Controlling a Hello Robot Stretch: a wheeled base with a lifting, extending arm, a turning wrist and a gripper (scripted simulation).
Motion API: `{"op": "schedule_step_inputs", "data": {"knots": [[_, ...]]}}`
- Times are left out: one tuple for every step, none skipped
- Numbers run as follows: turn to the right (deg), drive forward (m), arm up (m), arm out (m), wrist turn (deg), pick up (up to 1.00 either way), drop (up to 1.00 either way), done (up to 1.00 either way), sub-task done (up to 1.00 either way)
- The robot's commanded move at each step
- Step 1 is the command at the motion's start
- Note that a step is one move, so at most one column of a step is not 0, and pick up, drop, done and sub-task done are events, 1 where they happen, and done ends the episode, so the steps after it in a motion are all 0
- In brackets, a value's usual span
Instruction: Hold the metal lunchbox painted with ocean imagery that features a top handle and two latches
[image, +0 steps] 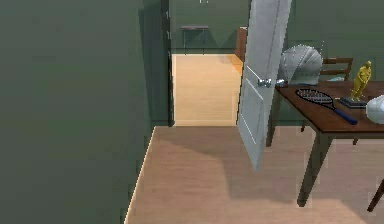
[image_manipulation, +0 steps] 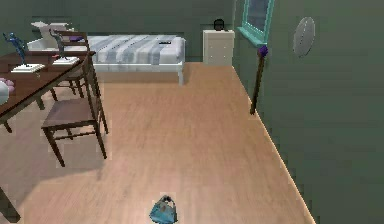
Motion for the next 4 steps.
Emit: {"op": "schedule_step_inputs", "data": {"knots": [[0.0,0.00,0.12,0.00,0.0,0.00,0.00,0.00,0.00],[0.0,0.00,0.00,0.50,0.0,0.00,0.00,0.00,0.00],[0.0,0.00,0.00,0.00,45.0,0.00,0.00,0.00,0.00],[0.0,0.00,0.00,0.00,45.0,0.00,0.00,0.00,0.00]]}}
